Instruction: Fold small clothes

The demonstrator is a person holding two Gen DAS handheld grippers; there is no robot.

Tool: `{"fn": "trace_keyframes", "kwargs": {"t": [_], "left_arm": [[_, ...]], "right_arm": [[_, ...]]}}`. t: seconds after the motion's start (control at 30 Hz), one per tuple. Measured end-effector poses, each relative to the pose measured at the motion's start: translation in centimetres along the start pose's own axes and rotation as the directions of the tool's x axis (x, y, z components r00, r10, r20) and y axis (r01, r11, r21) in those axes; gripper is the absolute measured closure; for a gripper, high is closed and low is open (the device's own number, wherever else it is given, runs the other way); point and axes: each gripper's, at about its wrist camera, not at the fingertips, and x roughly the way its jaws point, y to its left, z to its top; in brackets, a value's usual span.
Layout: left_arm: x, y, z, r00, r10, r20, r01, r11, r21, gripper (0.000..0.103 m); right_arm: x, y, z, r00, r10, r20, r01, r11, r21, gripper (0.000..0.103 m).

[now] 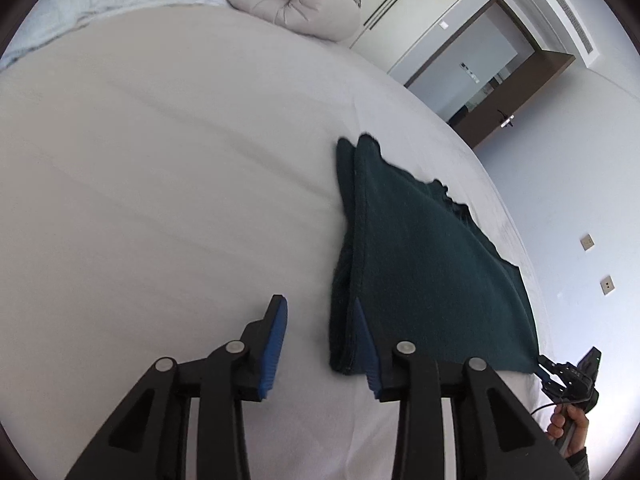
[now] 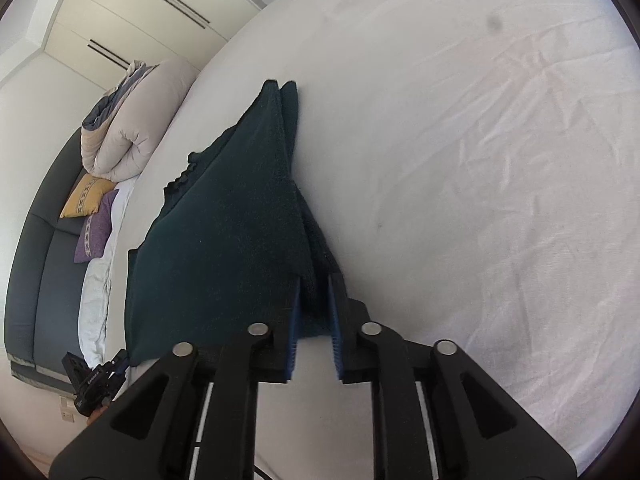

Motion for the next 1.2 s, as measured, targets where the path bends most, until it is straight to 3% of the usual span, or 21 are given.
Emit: {"fn": "trace_keyframes", "kwargs": {"t": [0.03,0.07,0.13,0.23,0.37,0.43,0.47,0.53,0.6,0.73,0.87,0.93,1.07,1.13,1.17,1.2], "left_arm": [[-0.5,-0.7,0.6,1.000,0.005,0.026,-0.006,1.000,0.026,0.067],[-0.8,-1.6,1.3,0.999,0.006,0.043,-0.008,0.999,0.053,0.066],[-0.3,-3.7,2.7,0.998,-0.014,0.055,0.008,0.994,0.106,0.066],[2.2,-7.9,4.7,0.997,-0.038,0.072,0.022,0.979,0.205,0.064],[7.9,-13.4,6.6,0.998,-0.030,0.063,0.007,0.940,0.342,0.061],[11.2,-14.9,7.3,0.999,-0.008,0.040,-0.007,0.928,0.372,0.061],[12.7,-15.0,7.5,1.000,0.008,0.027,-0.018,0.929,0.371,0.061],[15.6,-14.6,7.5,0.998,0.066,0.002,-0.062,0.922,0.383,0.061],[17.4,-13.3,7.5,0.996,0.091,-0.005,-0.082,0.924,0.374,0.059],[17.3,-11.6,8.8,0.999,0.036,0.013,-0.038,0.953,0.299,0.061],[17.7,-10.9,9.1,1.000,0.006,0.011,-0.009,0.962,0.273,0.061],[17.9,-10.9,9.1,1.000,0.000,0.004,-0.001,0.961,0.275,0.060],[18.2,-10.6,8.7,1.000,-0.017,-0.004,0.017,0.960,0.278,0.058],[18.2,-10.9,8.4,1.000,-0.002,0.010,-0.001,0.955,0.295,0.058],[18.2,-11.1,8.3,1.000,0.005,0.016,-0.010,0.952,0.305,0.056],[18.2,-11.3,8.1,1.000,0.011,0.021,-0.017,0.949,0.314,0.056]], "right_arm": [[-0.8,0.1,0.0,0.999,-0.032,0.031,0.032,0.999,0.003,0.059],[-1.6,0.5,0.0,0.996,-0.052,0.068,0.052,0.999,0.000,0.047],[-2.7,1.7,0.3,0.992,-0.038,0.124,0.040,0.999,-0.016,0.047],[-1.9,5.5,1.4,0.988,0.048,0.144,-0.037,0.996,-0.081,0.047],[4.1,11.1,3.1,0.973,0.229,0.015,-0.225,0.967,-0.119,0.047],[8.3,14.2,3.6,0.954,0.291,-0.072,-0.298,0.946,-0.129,0.047],[10.2,15.4,3.7,0.940,0.323,-0.112,-0.335,0.934,-0.120,0.047],[14.1,17.2,3.8,0.934,0.322,-0.153,-0.337,0.938,-0.085,0.047],[18.0,18.9,3.6,0.907,0.347,-0.239,-0.371,0.926,-0.065,0.047],[20.8,20.5,4.4,0.932,0.285,-0.223,-0.316,0.941,-0.120,0.056],[23.0,19.1,8.0,0.964,0.194,-0.184,-0.211,0.975,-0.074,0.092],[23.3,17.7,9.8,0.986,0.120,-0.116,-0.128,0.989,-0.069,0.103],[21.2,14.6,11.5,0.999,0.035,0.038,-0.035,0.999,0.008,0.103],[19.4,14.1,11.5,0.991,-0.017,0.129,0.012,0.999,0.037,0.095],[18.7,14.2,11.2,0.988,-0.014,0.152,0.007,0.999,0.050,0.093],[18.6,14.7,10.6,0.989,0.045,0.142,-0.052,0.998,0.044,0.093]]}}
